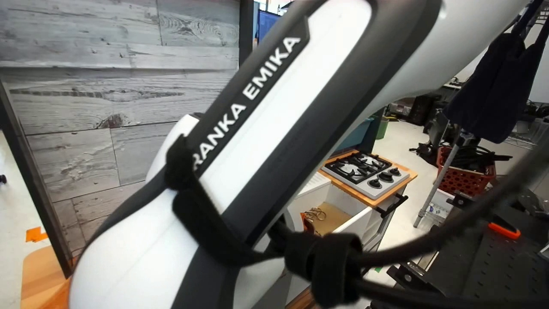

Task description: Put the toys in the pot and wipe the counter with the orange towel

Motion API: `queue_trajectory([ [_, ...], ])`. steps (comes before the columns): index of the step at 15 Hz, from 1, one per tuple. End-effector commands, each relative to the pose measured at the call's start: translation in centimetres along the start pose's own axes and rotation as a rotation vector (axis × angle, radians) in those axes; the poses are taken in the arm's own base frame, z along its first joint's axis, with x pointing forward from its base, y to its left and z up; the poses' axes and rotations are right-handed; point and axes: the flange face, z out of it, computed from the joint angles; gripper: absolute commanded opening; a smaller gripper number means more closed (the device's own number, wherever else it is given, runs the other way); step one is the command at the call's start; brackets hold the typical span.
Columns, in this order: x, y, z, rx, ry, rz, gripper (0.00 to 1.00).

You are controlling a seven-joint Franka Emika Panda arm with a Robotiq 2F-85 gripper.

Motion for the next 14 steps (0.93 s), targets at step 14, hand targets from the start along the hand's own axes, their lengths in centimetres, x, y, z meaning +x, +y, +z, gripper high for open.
queue_trajectory([
  [14,-9.6,21.6,-8.5,-0.311,0.007,0.271,1.00],
])
